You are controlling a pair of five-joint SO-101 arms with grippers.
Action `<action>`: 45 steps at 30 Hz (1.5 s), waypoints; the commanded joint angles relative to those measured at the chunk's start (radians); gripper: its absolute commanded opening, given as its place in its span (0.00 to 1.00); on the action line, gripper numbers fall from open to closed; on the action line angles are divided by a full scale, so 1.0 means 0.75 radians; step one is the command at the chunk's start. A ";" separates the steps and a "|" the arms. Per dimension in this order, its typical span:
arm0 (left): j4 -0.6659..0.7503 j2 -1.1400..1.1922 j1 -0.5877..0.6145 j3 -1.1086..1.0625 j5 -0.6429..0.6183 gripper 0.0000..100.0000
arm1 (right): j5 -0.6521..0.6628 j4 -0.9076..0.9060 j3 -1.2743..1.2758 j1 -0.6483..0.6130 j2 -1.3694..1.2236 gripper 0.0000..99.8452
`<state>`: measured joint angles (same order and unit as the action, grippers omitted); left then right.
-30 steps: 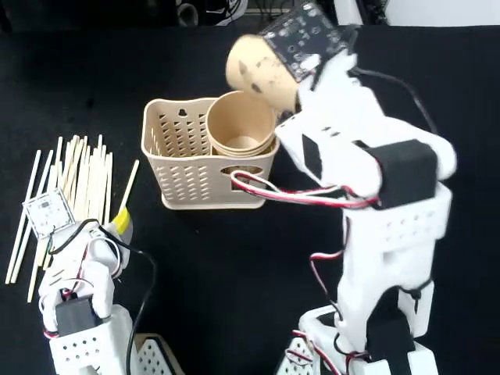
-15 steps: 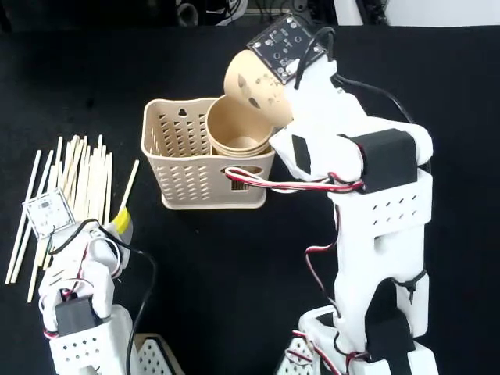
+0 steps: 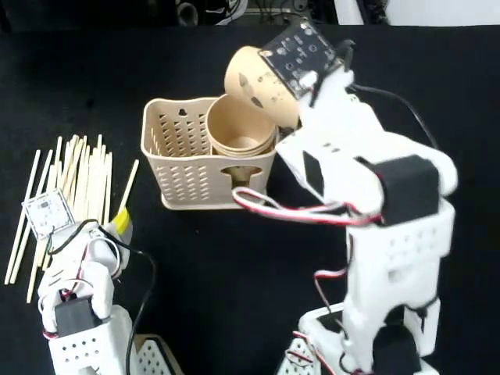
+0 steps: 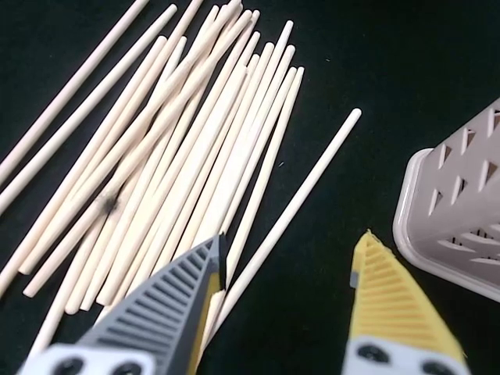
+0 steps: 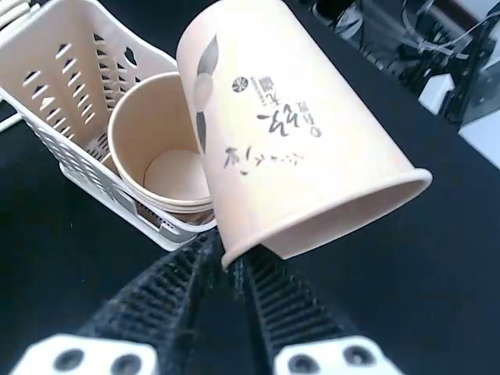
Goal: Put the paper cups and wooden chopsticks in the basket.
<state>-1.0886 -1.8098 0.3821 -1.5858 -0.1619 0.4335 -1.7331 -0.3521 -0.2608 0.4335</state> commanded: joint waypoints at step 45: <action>0.029 -0.008 -0.017 -0.001 0.008 0.27 | 0.012 -0.045 0.474 -0.137 0.377 0.02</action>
<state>-1.0886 -1.8098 0.3821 -1.5904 -0.1619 0.4335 -1.7331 -0.0330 -0.3606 0.7050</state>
